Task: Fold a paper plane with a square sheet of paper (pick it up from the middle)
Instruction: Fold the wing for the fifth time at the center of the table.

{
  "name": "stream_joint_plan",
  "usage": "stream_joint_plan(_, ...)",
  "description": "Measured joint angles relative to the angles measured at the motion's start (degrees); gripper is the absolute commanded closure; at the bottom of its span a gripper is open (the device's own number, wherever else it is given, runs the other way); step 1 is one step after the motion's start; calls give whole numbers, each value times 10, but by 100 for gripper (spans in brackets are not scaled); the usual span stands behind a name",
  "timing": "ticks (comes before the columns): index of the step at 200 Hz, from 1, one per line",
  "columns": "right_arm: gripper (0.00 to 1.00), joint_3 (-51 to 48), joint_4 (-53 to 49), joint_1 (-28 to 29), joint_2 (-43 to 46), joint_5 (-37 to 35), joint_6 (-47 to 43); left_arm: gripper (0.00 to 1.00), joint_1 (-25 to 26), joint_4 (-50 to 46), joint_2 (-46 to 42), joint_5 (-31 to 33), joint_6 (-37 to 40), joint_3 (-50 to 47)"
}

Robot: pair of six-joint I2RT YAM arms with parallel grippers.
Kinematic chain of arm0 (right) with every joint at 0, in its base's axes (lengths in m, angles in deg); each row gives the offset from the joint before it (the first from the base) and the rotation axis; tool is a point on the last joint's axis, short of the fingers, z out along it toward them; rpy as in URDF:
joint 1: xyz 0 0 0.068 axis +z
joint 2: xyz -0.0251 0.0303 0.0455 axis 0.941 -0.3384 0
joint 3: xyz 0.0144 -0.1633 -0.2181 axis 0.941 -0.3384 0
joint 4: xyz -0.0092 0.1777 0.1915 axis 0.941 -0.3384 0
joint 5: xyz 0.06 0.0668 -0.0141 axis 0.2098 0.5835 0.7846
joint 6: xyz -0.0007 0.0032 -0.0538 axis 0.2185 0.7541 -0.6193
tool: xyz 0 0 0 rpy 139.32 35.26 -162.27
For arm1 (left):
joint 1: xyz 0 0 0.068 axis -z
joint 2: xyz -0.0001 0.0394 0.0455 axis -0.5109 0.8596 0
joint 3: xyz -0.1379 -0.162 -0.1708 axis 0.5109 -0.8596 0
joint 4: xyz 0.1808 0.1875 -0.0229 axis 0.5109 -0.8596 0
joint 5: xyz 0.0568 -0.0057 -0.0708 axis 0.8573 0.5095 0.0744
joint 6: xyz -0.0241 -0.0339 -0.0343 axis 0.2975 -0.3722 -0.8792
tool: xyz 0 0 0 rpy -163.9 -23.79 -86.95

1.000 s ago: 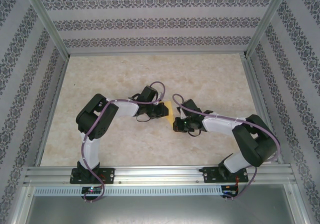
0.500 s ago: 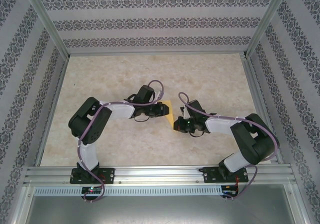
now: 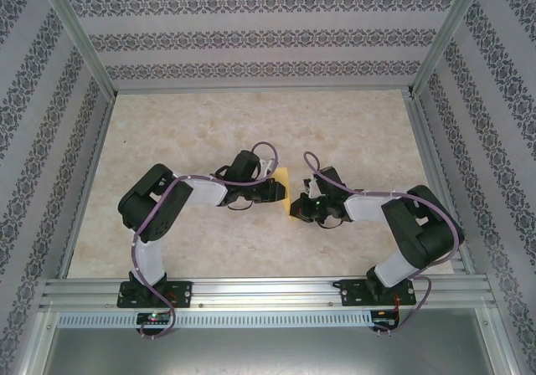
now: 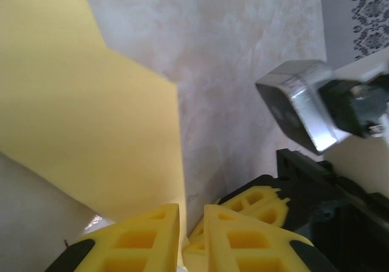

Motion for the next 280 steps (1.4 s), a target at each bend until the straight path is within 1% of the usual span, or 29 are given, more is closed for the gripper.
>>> stream_joint_plan(76,99,0,17,-5,-14,21,15,86,4,0,10,6,2,0)
stream_joint_plan(141,98,0,21,-8,-17,28,15,89,11,-52,29,31,6,33)
stream_joint_plan(160,95,0,21,-8,-17,28,15,89,14,-82,31,41,9,48)
stream_joint_plan(190,83,1,17,-8,-13,25,12,89,21,-147,38,63,19,83)
stream_joint_plan(202,82,2,2,-8,1,17,10,89,23,-167,40,70,21,95)
stream_joint_plan(224,83,2,-31,-8,40,0,0,90,25,-190,43,77,26,108)
stream_joint_plan(243,87,4,-52,-8,65,-7,-12,90,25,-199,45,78,28,113)
stream_joint_plan(257,91,10,-56,-8,65,-7,-19,90,26,-202,45,78,29,114)
stream_joint_plan(280,94,19,-54,-8,50,-3,-22,90,26,-202,45,79,30,114)
